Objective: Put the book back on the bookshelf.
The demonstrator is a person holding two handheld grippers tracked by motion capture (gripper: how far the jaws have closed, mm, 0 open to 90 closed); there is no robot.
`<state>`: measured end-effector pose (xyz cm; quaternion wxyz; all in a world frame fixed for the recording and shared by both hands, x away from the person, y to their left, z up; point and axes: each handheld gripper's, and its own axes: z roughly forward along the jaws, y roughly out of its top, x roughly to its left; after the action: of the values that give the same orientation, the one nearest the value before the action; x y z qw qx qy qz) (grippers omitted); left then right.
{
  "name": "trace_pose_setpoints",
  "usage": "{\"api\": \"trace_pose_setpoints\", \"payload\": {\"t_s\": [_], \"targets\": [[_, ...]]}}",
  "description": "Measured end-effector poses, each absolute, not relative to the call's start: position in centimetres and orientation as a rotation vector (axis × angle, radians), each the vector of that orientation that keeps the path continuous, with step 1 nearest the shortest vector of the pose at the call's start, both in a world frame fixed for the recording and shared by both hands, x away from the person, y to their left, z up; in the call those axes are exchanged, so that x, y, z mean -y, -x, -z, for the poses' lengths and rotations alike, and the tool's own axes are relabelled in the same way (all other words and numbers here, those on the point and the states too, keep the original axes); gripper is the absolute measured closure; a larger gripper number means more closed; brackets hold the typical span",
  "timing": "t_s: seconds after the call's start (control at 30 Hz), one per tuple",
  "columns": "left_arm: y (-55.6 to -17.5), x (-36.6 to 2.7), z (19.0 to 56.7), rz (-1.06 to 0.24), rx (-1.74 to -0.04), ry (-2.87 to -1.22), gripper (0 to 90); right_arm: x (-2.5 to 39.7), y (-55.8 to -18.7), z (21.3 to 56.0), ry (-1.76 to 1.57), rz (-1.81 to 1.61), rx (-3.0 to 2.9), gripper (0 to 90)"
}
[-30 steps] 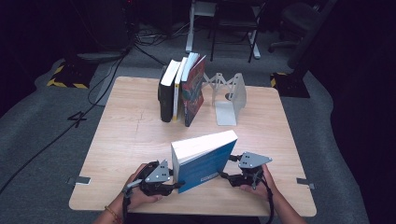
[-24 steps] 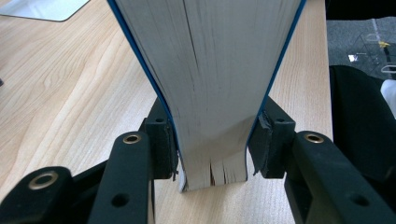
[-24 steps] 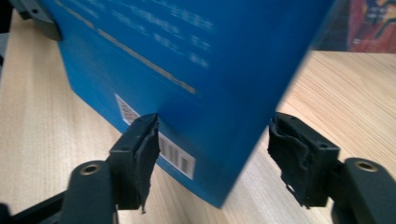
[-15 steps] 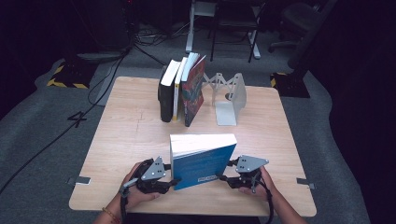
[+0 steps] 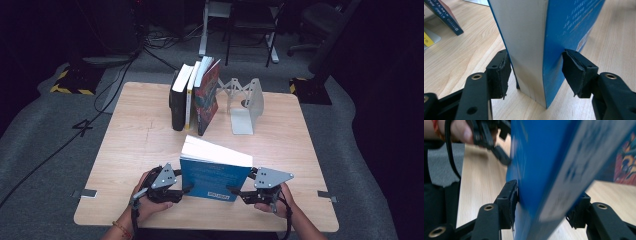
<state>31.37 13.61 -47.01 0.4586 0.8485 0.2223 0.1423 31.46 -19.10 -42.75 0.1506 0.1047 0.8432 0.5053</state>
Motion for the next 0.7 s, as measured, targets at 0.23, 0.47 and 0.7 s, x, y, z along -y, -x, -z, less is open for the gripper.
{"api": "trace_pose_setpoints", "payload": {"t_s": [0.23,0.47,0.7], "targets": [[-31.7,-13.0,47.0,-0.356,-0.553,-2.085,35.4,18.6,-30.6,41.8,-0.250,-1.451,-2.417,55.6],[-32.9,-12.1,46.8,-0.325,-0.537,-2.085,31.4,18.6,-29.7,41.4,-0.256,-1.404,-2.405,57.5],[-33.4,-10.2,46.8,-0.336,-0.502,-2.088,29.2,19.9,-29.5,41.0,-0.297,-1.370,-2.407,57.1]]}}
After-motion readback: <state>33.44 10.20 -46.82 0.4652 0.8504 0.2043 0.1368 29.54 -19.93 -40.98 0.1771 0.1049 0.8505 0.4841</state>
